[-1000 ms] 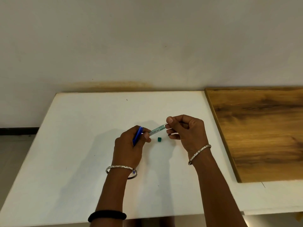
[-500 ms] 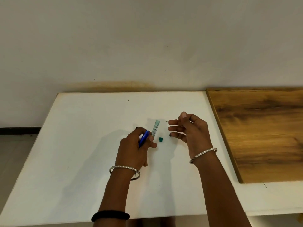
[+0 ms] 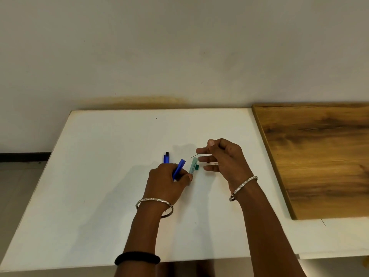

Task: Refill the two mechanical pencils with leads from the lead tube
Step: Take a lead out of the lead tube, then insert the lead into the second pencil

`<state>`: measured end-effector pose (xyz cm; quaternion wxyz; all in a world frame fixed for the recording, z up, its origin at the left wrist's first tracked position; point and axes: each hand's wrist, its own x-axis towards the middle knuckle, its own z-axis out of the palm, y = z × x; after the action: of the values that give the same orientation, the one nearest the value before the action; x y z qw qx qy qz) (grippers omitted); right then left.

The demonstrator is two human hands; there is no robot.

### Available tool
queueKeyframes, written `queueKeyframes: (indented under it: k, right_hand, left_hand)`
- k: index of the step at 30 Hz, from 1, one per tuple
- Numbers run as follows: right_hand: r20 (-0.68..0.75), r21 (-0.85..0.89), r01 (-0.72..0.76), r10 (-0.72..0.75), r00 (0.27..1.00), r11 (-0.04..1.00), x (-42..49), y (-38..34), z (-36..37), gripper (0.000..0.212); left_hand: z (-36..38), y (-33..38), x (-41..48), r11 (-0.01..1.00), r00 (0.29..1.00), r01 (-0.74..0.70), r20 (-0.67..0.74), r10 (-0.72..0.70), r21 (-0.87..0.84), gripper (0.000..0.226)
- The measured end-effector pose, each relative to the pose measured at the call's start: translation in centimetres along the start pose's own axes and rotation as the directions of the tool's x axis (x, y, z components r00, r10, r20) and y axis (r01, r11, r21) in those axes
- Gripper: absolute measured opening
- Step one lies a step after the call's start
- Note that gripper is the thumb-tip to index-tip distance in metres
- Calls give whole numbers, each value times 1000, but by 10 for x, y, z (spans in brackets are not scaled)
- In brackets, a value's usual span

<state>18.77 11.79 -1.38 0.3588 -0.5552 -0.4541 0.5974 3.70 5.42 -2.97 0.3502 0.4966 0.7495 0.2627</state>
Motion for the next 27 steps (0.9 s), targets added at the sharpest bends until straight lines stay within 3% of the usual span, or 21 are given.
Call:
queueKeyframes:
  k: [9,18,27]
  right_hand:
    - [-155,47,10,-2,988,999,2,1,-6,24]
    - [-177,33,29,-22,984,999,3,3,-7,24]
    - [-210,-88,288,-301,930,953,-1,-5,0,24]
  left_hand:
    - [7,0,0,988,997,28,-72,-17,151,23]
    - [8,0,0,992,990,-9,-138,27,126,24]
    - [9,12,-3,975,955,-213,-201,220,56,42]
